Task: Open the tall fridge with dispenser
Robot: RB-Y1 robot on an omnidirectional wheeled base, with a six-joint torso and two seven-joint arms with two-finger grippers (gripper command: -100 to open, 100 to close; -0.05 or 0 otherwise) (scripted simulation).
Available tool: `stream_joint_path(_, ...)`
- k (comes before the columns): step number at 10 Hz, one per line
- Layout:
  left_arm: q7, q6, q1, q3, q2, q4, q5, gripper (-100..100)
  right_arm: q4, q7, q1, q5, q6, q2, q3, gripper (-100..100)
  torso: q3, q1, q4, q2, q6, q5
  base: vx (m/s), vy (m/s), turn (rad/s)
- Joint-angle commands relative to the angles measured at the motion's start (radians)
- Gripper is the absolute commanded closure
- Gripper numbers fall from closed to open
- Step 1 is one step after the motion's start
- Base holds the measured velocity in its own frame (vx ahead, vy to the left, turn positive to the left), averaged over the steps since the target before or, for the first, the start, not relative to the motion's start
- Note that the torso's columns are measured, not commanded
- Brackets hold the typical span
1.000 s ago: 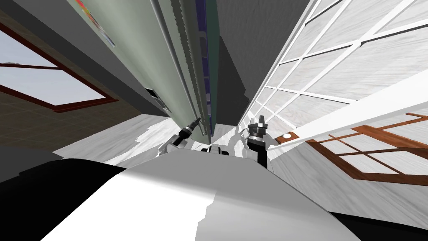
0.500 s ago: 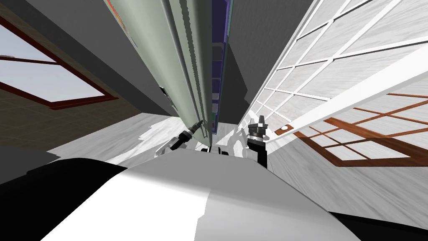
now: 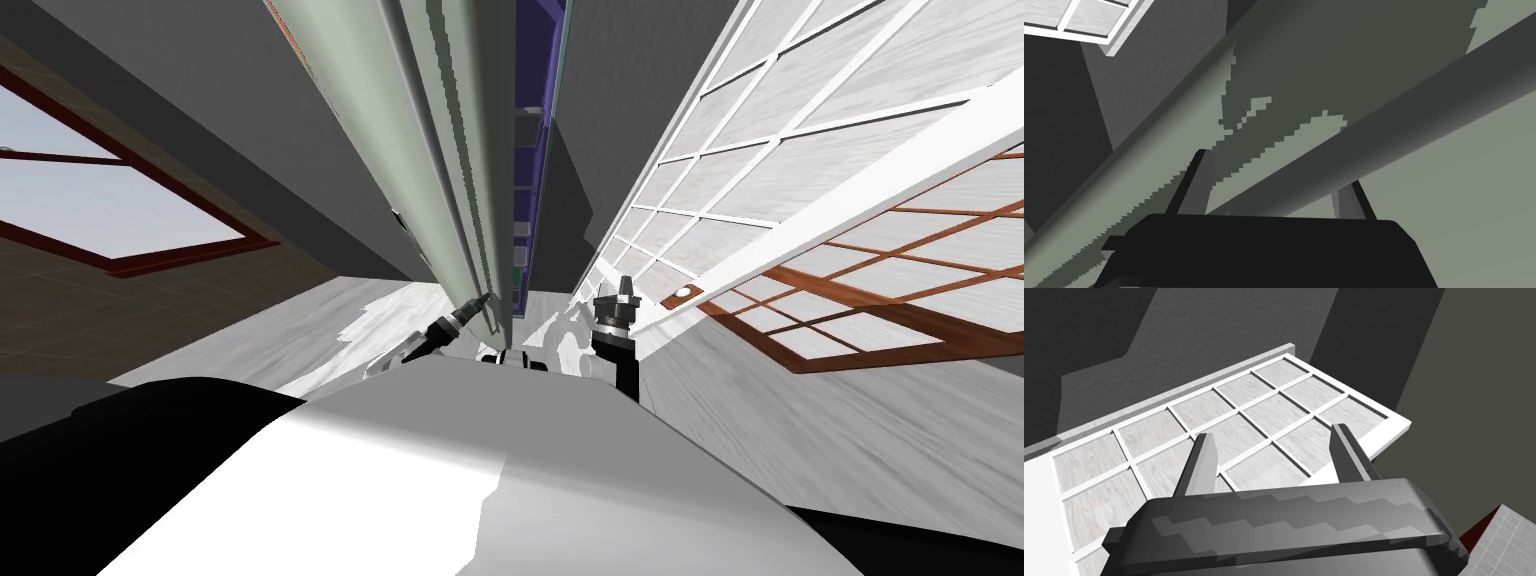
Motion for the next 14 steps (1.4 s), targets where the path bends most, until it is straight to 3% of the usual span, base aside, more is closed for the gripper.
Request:
stream_joint_path(1, 0.016, -0.048, 0.015, -0.027, 0.043, -0.034, 0.008, 100, 0.000, 0.000, 0.000, 0.000, 0.000, 0.000, 0.000, 0, -0.001, 0.004, 0.001, -0.001, 0.000, 0.001, -0.167, 0.306, -0.112)
stream_joint_path(7, 0.027, -0.121, 0.046, -0.078, 0.118, -0.077, 0.011, 100, 0.000, 0.000, 0.000, 0.000, 0.000, 0.000, 0.000, 0, 0.014, -0.014, -0.001, 0.019, 0.003, 0.000, -0.147, 0.191, -0.108)
stream_joint_path(8, 0.027, -0.121, 0.046, -0.078, 0.118, -0.077, 0.011, 100, 0.000, 0.000, 0.000, 0.000, 0.000, 0.000, 0.000, 0, 0.017, -0.018, -0.002, 0.023, 0.003, -0.002, -0.100, 0.122, -0.062)
stream_joint_path(9, 0.022, -0.103, 0.033, -0.053, 0.114, -0.076, 0.011, 100, 0.000, 0.000, 0.000, 0.000, 0.000, 0.000, 0.000, 0, 0.020, -0.021, -0.002, 0.025, 0.002, -0.003, -0.041, 0.051, -0.028)
stream_joint_path(11, 0.024, -0.142, 0.035, -0.070, 0.144, -0.079, 0.006, 100, 0.000, 0.000, 0.000, 0.000, 0.000, 0.000, 0.000, 0, 0.017, -0.013, 0.002, 0.023, 0.003, -0.003, -0.093, 0.164, -0.193)
stream_joint_path(14, 0.024, -0.163, 0.037, -0.080, 0.158, -0.083, 0.004, 100, 0.000, 0.000, 0.000, 0.000, 0.000, 0.000, 0.000, 0, 0.022, -0.017, -0.001, 0.027, 0.002, -0.002, -0.122, 0.150, -0.061)
